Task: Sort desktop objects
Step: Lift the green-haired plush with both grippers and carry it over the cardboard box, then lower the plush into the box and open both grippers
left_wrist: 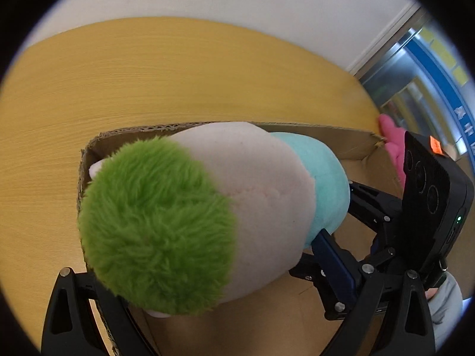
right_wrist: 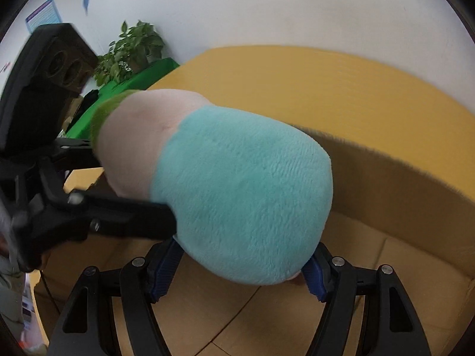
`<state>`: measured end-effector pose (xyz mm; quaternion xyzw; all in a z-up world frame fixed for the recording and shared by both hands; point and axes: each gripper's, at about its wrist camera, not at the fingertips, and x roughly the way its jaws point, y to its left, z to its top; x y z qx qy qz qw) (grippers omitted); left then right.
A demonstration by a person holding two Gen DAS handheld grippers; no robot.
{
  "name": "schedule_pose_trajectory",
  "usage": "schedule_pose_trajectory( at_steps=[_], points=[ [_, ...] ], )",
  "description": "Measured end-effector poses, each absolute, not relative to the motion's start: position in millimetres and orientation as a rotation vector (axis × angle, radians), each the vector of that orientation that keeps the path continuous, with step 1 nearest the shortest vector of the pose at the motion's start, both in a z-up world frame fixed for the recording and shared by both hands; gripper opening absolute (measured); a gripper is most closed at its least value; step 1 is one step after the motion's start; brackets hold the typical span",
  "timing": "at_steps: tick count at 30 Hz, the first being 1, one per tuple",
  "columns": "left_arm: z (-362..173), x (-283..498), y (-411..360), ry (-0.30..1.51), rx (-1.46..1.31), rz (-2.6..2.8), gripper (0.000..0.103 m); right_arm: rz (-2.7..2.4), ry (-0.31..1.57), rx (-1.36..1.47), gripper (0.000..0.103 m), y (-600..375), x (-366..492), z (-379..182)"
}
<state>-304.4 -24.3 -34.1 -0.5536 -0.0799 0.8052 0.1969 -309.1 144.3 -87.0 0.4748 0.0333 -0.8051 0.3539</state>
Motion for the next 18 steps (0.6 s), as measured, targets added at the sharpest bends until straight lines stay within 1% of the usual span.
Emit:
schedule_pose_trajectory(
  at_steps=[2,4,7,12,17,18],
  points=[
    [-33.2,-306.7,-22.2,-0.199,-1.584,2.276,0.097,-2.099,0.069,1.25,0.072,146.4,-305.5,-98.7],
    [-32.0,-305.3,-19.8,-0.157,-1.62,2.29,0.097,-2.141,0.084,1.283,0.08,144.2,-301.7,-105.5],
    [-19.5,-299.5,-27.5,-0.134,-1.635,2.345,0.097,-2.155,0.113,1.3,0.086,140.1,-313.9,-104.6],
    [39.1,-264.5,-71.4,-0.133,-1.493,2.531,0.097,-2.147,0.043,1.347,0.087,147.8,-307.5,-113.4],
    [89.1,-213.7,-93.6,-0.058,-1.335,2.641,0.098,-2.161,0.092,1.384,0.089,126.1,-320.2,-97.1],
    [98.9,-209.9,-82.4,-0.052,-1.296,2.662,0.098,-2.169,0.105,1.394,0.089,123.5,-319.1,-91.8]
  ],
)
